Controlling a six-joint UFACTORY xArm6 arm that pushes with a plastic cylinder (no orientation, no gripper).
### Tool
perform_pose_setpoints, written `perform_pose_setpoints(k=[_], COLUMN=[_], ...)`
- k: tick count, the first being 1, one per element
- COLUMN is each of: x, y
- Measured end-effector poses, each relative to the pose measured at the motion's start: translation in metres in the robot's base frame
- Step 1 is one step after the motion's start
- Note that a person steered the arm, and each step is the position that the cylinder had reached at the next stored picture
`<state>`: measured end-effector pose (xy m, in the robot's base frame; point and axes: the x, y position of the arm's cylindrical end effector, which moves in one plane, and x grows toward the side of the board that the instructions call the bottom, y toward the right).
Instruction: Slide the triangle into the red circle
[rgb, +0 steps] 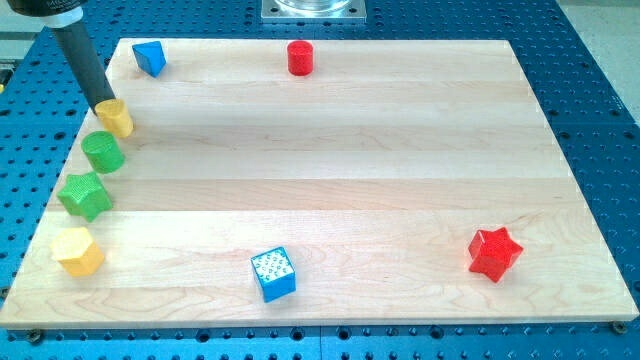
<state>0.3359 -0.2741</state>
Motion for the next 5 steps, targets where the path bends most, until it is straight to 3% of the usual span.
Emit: perform_pose_setpoints(k=[1,2,3,4,5], x=[-0.043,-0.092,-0.098,-0.07,-0.071], y=[-0.025,-0.013,0.062,0.167,0.184])
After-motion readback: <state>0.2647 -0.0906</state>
